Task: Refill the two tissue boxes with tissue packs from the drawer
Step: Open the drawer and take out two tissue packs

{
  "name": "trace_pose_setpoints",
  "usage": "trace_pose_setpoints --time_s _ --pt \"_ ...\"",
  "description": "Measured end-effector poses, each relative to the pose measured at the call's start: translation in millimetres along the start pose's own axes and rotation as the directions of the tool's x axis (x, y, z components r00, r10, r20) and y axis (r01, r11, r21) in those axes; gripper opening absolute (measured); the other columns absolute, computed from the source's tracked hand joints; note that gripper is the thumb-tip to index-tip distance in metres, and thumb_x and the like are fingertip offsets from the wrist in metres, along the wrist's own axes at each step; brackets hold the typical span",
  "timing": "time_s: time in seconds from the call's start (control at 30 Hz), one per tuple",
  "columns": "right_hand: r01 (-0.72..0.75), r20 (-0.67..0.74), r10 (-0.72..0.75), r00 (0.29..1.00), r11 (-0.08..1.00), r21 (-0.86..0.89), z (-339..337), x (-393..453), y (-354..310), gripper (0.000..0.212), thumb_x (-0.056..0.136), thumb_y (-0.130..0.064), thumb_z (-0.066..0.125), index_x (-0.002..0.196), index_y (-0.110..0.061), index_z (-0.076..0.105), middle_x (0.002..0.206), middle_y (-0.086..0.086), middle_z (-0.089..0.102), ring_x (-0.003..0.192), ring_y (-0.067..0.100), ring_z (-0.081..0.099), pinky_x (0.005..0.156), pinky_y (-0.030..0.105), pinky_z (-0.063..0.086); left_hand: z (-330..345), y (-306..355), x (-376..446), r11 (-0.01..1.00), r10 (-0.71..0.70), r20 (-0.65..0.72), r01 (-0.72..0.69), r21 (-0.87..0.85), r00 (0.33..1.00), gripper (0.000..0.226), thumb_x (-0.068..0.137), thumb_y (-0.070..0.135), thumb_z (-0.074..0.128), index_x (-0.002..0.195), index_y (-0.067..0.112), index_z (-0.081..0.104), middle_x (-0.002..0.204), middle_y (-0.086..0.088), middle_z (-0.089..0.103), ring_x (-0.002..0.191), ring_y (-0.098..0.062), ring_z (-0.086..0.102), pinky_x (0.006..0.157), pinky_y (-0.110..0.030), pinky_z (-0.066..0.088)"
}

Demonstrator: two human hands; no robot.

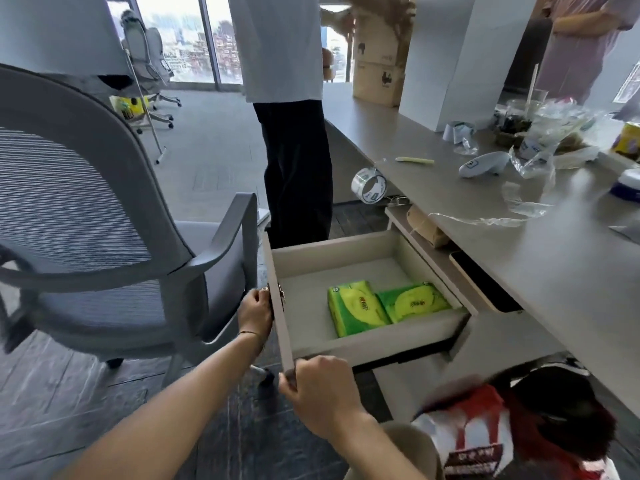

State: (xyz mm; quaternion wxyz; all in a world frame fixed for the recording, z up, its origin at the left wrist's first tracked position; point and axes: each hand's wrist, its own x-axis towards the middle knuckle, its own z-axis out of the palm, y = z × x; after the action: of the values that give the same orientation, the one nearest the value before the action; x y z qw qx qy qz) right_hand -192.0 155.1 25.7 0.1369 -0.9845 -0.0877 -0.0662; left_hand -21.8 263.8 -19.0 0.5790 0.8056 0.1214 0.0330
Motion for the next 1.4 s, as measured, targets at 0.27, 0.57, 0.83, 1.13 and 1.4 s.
trace_pose_setpoints --time_s 0.27,0.57,0.83,1.13,1.4 --pt "0.079 0.080 -0.082 0.993 0.996 0.038 -23.4 5.1 19.3 0.064 0.099 -0.064 0.029 0.071 -0.016 0.061 0.070 0.007 0.067 0.065 0.028 0.061 0.060 0.037 0.042 -32.2 26.7 6.9 0.965 0.217 -0.049 -0.206 0.165 0.975 0.038 0.096 0.009 0.053 0.134 0.012 0.056 0.117 -0.007 0.054 0.103 -0.028 0.057 0.091 -0.040 0.049" --pt "-0.346 -0.134 0.339 0.931 0.938 -0.034 -57.0 17.3 128.6 0.020 0.094 -0.027 0.049 0.080 -0.020 0.061 0.082 -0.002 0.063 0.078 0.018 0.059 0.065 0.031 0.047 57.8 79.1 -45.1 0.496 0.242 0.787 -0.769 0.403 0.568 0.050 0.098 0.026 0.056 0.147 0.035 0.048 0.159 -0.007 0.037 0.147 -0.030 0.034 0.115 -0.044 0.038" --pt "-0.529 0.233 0.587 0.775 0.805 -0.268 -70.4 45.6 147.9 0.032 0.094 -0.026 0.043 0.115 -0.018 0.066 0.117 0.009 0.069 0.110 0.031 0.062 0.095 0.041 0.047 61.7 65.9 -39.5 0.329 0.016 0.833 -0.790 0.518 0.553 0.061 0.102 0.040 0.047 0.156 0.052 0.022 0.173 -0.004 -0.001 0.159 -0.026 0.001 0.125 -0.051 0.020" --pt "-0.436 0.415 0.494 0.764 0.869 -0.233 -57.2 88.1 158.0 0.082 0.084 -0.006 0.049 0.158 -0.028 0.024 0.168 0.015 0.007 0.152 0.041 0.009 0.122 0.054 0.016 28.6 71.1 -16.0 0.185 -0.081 0.773 -0.753 0.632 0.629 0.078 0.092 0.018 0.042 0.160 0.042 0.014 0.172 -0.007 -0.009 0.153 -0.036 0.014 0.110 -0.053 0.042" --pt "-0.269 0.369 0.424 0.827 0.875 -0.402 -51.0 111.9 176.8 0.086 0.076 -0.022 0.061 0.154 -0.017 0.026 0.159 0.020 0.026 0.149 0.038 0.018 0.122 0.054 0.013 24.7 70.3 -19.4 0.134 -0.089 0.768 -0.757 0.640 0.634 0.093 0.081 0.016 0.052 0.161 0.037 0.009 0.172 -0.011 -0.004 0.153 -0.038 0.012 0.111 -0.050 0.041"
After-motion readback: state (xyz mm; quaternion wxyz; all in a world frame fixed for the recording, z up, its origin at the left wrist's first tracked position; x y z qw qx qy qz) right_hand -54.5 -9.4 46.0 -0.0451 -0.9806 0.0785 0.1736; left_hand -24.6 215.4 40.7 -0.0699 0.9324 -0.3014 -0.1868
